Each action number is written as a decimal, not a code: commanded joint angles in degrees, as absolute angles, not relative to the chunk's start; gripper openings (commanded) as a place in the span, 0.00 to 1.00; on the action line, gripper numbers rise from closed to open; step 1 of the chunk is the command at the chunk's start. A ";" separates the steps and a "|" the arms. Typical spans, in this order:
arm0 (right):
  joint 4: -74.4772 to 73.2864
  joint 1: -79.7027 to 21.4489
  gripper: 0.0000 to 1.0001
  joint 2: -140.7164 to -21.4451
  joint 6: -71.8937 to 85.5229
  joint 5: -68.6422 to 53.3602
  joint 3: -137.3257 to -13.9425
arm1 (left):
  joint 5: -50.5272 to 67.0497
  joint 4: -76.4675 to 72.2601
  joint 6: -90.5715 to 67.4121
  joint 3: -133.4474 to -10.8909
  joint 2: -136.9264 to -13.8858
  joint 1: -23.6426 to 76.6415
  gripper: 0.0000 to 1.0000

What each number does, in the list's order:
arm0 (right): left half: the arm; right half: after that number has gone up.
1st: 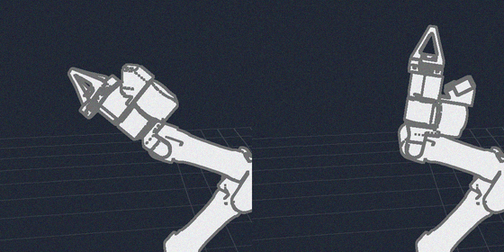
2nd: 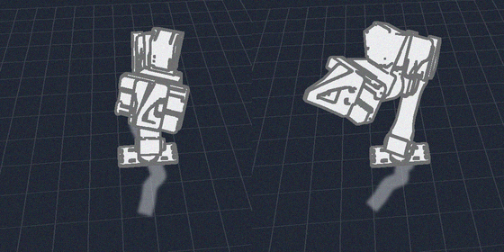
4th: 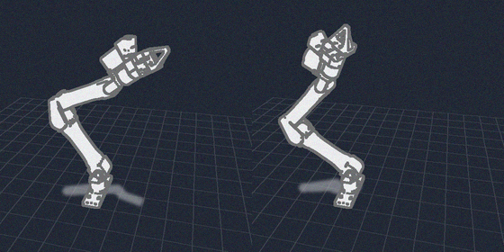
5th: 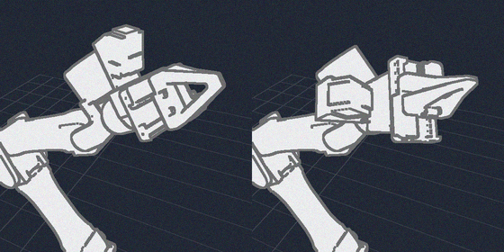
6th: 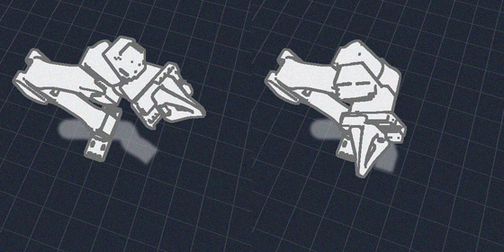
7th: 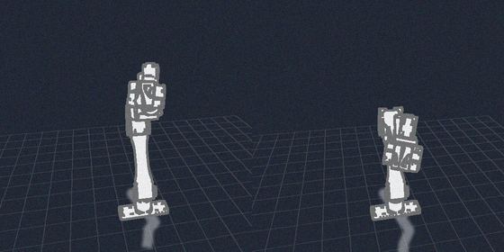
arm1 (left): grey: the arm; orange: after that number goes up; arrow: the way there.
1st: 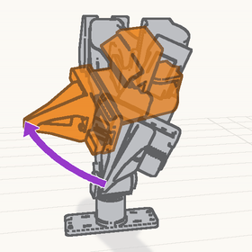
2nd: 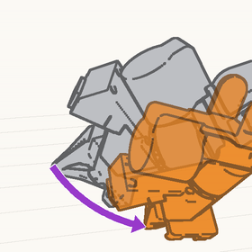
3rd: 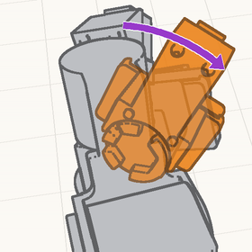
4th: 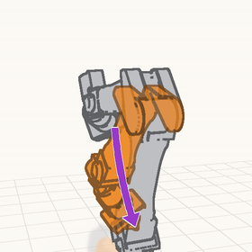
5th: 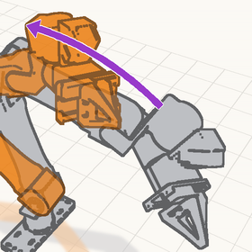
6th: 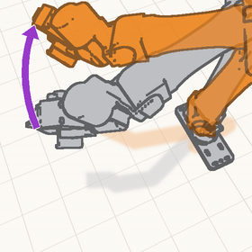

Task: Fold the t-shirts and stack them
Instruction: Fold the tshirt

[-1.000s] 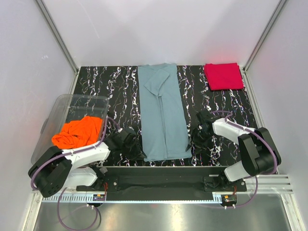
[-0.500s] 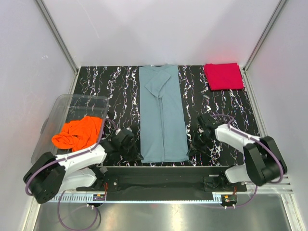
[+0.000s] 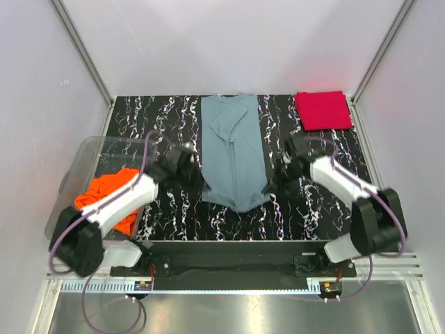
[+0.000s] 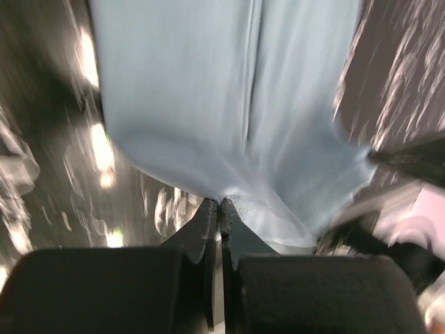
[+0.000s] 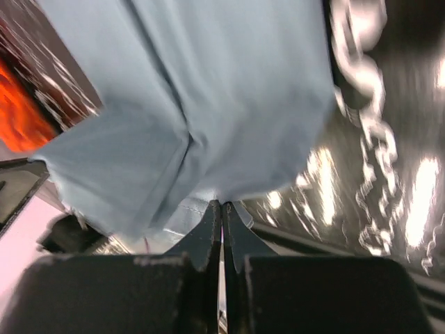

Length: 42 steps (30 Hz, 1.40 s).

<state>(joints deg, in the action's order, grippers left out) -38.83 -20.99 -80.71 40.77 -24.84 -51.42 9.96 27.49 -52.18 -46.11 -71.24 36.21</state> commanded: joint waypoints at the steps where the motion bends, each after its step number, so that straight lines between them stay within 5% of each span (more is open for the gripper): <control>1: -38.06 -18.20 0.00 -89.45 36.40 -25.49 -63.58 | 13.25 28.65 -43.08 -56.30 -79.25 27.19 0.00; 16: -45.17 -10.20 0.00 -122.42 31.56 -31.99 -101.58 | 24.95 30.06 -34.37 -88.31 -111.96 13.01 0.00; 42: -48.34 -5.98 0.00 -139.30 31.03 -37.09 -120.40 | 27.42 30.23 -34.89 -103.18 -127.09 9.41 0.00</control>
